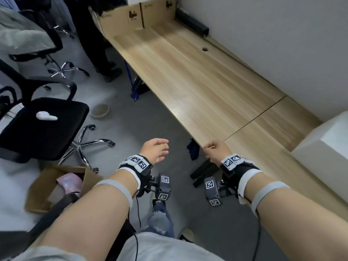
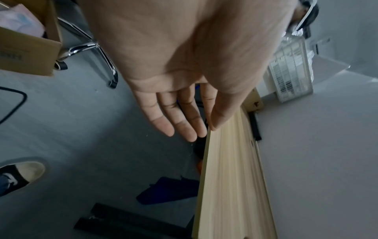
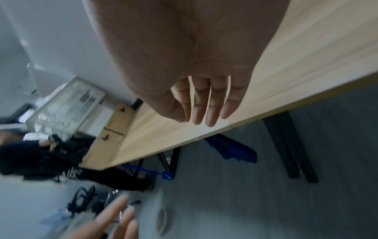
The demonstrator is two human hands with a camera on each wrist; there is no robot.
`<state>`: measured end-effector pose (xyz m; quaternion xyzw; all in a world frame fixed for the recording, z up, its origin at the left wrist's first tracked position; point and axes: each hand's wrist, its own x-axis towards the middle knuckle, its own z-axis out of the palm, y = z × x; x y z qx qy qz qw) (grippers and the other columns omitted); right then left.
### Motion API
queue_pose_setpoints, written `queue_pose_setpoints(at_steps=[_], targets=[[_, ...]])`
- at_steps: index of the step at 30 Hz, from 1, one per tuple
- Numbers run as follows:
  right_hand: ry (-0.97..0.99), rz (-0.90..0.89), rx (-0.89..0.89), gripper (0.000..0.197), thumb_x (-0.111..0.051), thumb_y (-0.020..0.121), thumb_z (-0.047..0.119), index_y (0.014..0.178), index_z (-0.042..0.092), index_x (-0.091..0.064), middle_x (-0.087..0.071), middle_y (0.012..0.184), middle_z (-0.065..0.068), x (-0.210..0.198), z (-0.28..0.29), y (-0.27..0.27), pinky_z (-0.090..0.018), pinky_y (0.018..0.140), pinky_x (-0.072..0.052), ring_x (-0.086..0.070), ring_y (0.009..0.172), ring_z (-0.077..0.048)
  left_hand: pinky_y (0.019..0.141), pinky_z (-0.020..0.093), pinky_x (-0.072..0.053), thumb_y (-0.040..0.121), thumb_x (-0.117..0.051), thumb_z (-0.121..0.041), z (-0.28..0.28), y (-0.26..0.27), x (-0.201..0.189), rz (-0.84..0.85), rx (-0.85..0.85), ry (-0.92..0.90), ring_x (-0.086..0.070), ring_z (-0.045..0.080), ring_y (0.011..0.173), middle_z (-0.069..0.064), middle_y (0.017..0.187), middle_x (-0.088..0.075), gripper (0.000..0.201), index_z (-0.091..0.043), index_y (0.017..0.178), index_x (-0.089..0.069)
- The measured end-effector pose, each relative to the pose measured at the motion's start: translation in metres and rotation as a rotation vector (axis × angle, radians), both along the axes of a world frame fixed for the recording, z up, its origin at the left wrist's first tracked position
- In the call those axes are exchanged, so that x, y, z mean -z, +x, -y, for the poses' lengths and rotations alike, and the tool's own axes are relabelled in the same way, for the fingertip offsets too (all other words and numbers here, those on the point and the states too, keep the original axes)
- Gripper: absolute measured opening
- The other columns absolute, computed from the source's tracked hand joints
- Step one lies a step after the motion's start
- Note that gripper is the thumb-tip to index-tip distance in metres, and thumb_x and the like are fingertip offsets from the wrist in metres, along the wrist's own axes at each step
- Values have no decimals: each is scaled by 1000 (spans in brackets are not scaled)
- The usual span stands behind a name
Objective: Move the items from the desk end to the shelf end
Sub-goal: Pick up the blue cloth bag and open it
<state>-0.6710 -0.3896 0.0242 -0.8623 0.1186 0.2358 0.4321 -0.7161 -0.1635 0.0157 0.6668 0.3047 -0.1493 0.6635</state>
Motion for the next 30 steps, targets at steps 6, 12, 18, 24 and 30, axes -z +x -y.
queue_pose_setpoints(at_steps=[6, 12, 18, 24, 30], targets=[[-396, 156, -259, 30, -62, 78, 22, 108, 22, -55, -55, 108, -1, 40, -1, 23, -36, 80, -48, -50, 104, -23, 99, 36, -53, 98, -57, -13, 28, 49, 58, -80, 197, -49, -69, 18, 98, 2, 124, -65, 31, -22, 127, -62], [-739, 411, -481, 44, -65, 69, 23, 109, 11, -51, -50, 111, -12, 104, -22, 56, -41, 79, -37, -47, 103, -34, 75, 23, -59, 93, -63, -9, 58, 108, 131, -21, 333, 40, -68, 18, 99, -8, 122, -56, 45, -19, 136, -55], [-787, 496, -442, 50, -65, 60, 14, 108, 10, -51, -52, 108, -13, 137, -29, 80, -36, 68, -27, -49, 97, -34, 76, 22, -48, 86, -61, -3, 75, 145, 163, 36, 397, 178, -65, 17, 90, 4, 99, -70, 24, -7, 109, -68], [-768, 485, -420, 51, -67, 57, 12, 106, 9, -52, -52, 109, -13, 137, -29, 86, -36, 68, -26, -49, 95, -34, 63, 8, -46, 85, -66, -5, 67, 153, 168, 89, 480, 287, -62, 2, 73, 0, 83, -69, 16, -6, 96, -77], [-765, 428, -467, 54, -69, 58, 11, 108, 9, -50, -50, 111, -14, 128, -32, 89, -37, 68, -27, -49, 98, -35, 85, 44, -58, 85, -75, -21, 39, 121, 176, 25, 404, 273, -65, 19, 76, 17, 86, -74, 17, -5, 91, -74]])
